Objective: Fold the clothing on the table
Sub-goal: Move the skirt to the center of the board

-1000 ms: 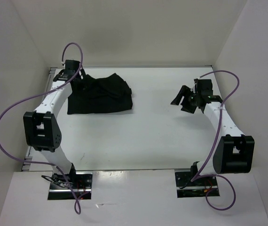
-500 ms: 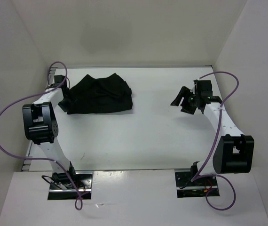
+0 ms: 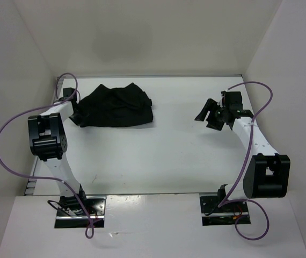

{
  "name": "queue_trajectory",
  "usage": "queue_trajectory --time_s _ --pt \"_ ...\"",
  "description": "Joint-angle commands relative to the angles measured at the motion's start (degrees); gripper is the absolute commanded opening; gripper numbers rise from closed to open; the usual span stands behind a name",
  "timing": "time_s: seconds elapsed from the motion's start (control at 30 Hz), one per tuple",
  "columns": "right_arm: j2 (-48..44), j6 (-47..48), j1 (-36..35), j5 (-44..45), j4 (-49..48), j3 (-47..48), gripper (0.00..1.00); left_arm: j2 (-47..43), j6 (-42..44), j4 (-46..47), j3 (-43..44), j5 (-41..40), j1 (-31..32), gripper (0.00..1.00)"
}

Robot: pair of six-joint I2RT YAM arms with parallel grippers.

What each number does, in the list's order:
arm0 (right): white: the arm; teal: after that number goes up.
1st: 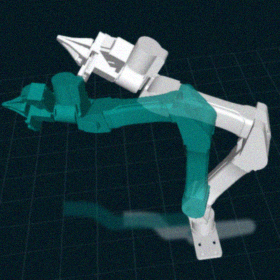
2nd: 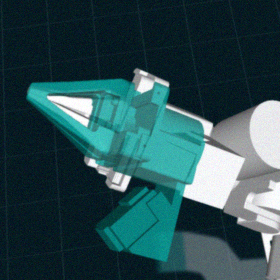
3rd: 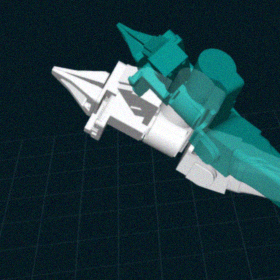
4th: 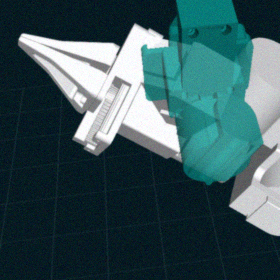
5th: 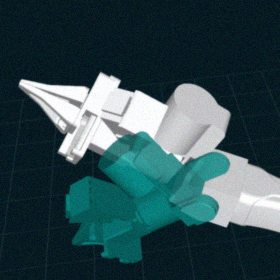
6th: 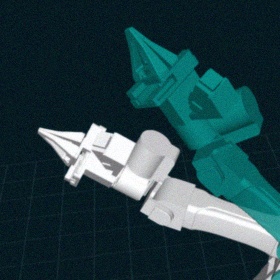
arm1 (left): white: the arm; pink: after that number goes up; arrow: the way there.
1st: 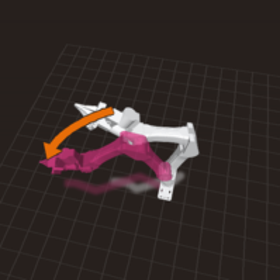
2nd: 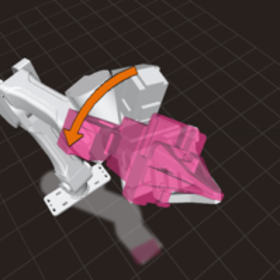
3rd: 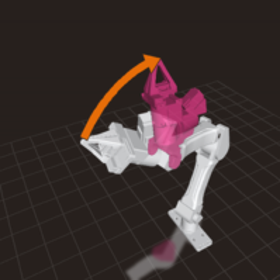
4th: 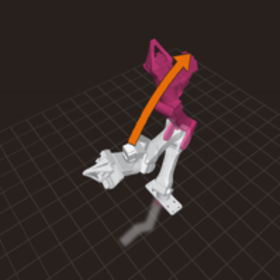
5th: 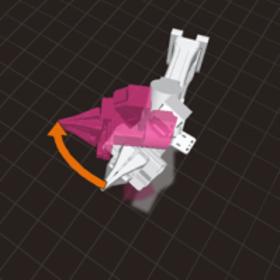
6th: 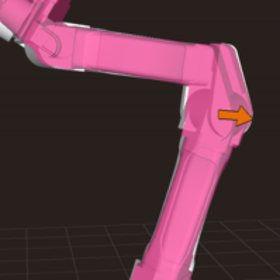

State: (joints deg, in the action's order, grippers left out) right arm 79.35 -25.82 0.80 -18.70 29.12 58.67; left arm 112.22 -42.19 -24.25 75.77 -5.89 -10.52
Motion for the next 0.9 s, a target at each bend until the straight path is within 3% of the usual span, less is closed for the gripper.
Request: queue_trajectory --time_s 0.0,0.17,0.43,0.57,0.63,0.67,0.73,0.8,0.87 --pt "-0.2 0.9 0.5 0.6 -2.1 0.5 0.76 3.1 1.2 1.5 -0.3 6.8 2.5 0.00" --pt "-0.7 0.9 0.5 1.2 -2.1 0.5 0.76 0.0 8.9 3.1 2.5 12.3 12.9 0.00" --pt "-0.7 0.9 0.5 1.2 -2.1 1.0 0.76 -1.2 15.6 -3.6 11.9 23.8 34.1 0.00" --pt "-0.7 0.9 0.5 1.2 -2.1 1.0 0.76 -4.5 15.6 -4.1 12.5 25.1 38.5 0.00" --pt "-0.7 0.3 0.5 1.2 -2.1 1.0 0.76 -5.1 14.7 -5.5 13.3 21.7 39.1 0.02" --pt "-1.2 0.3 0.5 0.7 -2.1 1.0 0.76 -6.0 13.9 -6.5 14.4 15.7 39.1 0.10" --pt "-1.2 0.3 0.5 0.7 -2.1 0.5 0.76 -6.9 13.4 -7.8 15.7 5.5 38.0 0.39" --pt "-1.2 0.3 0.5 0.7 -1.5 0.5 0.76 -7.5 14.5 -8.4 17.6 2.0 36.6 0.63" --pt "-1.7 0.3 0.5 0.2 -1.5 0.5 0.76 -7.5 16.0 -9.0 18.7 -3.2 35.6 0.77"
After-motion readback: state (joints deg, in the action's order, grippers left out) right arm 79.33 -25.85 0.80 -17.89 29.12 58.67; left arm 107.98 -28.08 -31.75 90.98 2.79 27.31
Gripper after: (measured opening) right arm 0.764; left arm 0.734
